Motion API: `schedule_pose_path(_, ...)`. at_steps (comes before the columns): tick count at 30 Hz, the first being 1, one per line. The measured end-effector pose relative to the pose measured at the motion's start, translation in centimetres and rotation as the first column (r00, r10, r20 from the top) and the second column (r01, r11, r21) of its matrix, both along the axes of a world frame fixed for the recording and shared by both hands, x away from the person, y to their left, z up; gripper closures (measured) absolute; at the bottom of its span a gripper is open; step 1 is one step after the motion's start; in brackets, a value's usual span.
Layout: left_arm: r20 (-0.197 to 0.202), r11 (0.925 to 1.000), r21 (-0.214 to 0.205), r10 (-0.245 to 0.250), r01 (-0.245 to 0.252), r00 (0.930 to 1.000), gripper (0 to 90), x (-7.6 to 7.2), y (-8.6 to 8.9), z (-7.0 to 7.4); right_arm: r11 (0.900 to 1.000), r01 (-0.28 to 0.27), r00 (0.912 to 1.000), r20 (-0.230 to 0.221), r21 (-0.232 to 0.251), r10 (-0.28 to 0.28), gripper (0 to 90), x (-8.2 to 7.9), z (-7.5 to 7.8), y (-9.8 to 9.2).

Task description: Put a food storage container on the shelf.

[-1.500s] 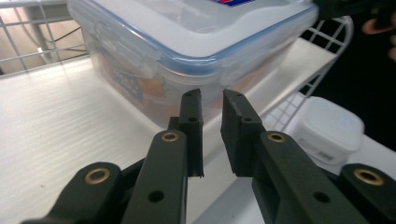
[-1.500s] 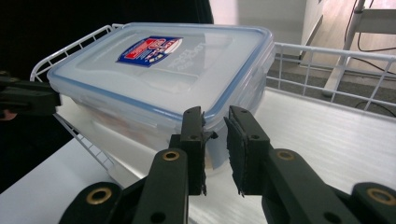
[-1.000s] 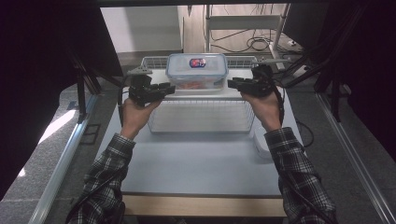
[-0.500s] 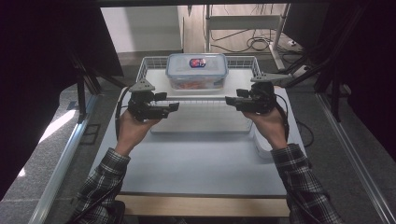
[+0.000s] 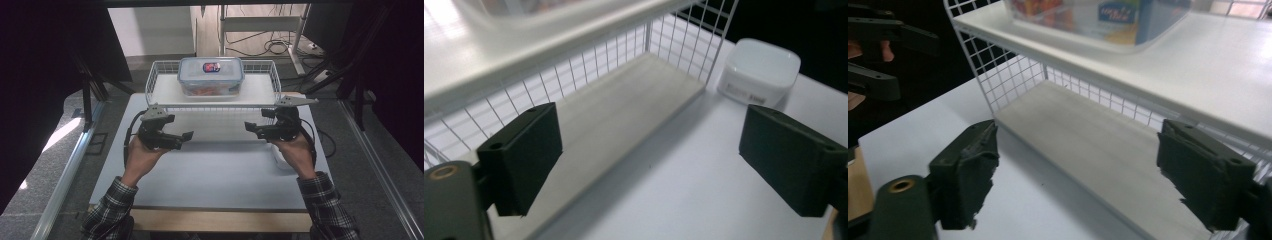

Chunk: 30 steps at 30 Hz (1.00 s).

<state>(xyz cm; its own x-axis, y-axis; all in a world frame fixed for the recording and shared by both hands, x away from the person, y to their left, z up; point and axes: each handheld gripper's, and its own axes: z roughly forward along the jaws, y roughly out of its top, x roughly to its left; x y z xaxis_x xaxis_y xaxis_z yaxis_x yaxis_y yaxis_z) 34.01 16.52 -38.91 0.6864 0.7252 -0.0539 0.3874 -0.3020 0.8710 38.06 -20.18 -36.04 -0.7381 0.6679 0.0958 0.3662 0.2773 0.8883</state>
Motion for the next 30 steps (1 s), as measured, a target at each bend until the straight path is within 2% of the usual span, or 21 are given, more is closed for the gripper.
schedule_pose_path(3, 0.008, 0.9994, 0.03, 0.014, -0.015, 0.9999, 7.0, -0.7, 0.0, -0.6, 0.9999, -0.01, 0.9999, -0.001, -0.006, 0.01, 11.1, -0.5, -0.6, -0.2)
schedule_pose_path(8, 0.012, 0.9993, 0.032, 0.02, -0.02, 0.9997, 4.4, -1.7, 0.0, -1.4, 0.9997, -0.013, 0.9999, 0.009, -0.022, 0.013, 5.7, -1.6, -1.6, -0.6)
schedule_pose_path(14, 0.052, 0.9985, 0.049, 0.023, -0.026, 0.9984, 2.9, -2.9, 0.3, -2.9, 0.9986, -0.02, 0.9997, 0.011, -0.05, 0.021, 2.2, -2.5, -3.0, -1.0)
schedule_pose_path(17, 0.046, 0.9991, 0.028, 0.03, -0.032, 0.9985, 2.6, -3.2, 0.7, -3.8, 0.9976, -0.038, 0.9992, 0.01, -0.057, 0.038, 0.1, -3.0, -3.8, -1.3)
schedule_pose_path(20, 0.038, 0.9989, 0.032, 0.034, -0.035, 0.9987, 2.0, -3.3, 1.0, -4.7, 0.9974, -0.047, 0.9989, -0.01, -0.055, 0.046, 0.0, -3.3, -4.5, -1.6)
schedule_pose_path(23, 0.033, 0.9993, 0.016, 0.034, -0.034, 0.9989, 1.6, -3.6, 1.2, -5.5, 0.9982, -0.05, 0.9988, -0.002, -0.035, 0.05, 0.0, -3.8, -5.2, -1.8)
schedule_pose_path(30, 0.044, 0.999, 0.041, 0.018, -0.02, 0.9988, 0.5, -4.9, 1.2, -7.9, 0.9989, -0.019, 0.9997, -0.018, -0.043, 0.018, 0.1, -5.0, -7.2, -2.1)
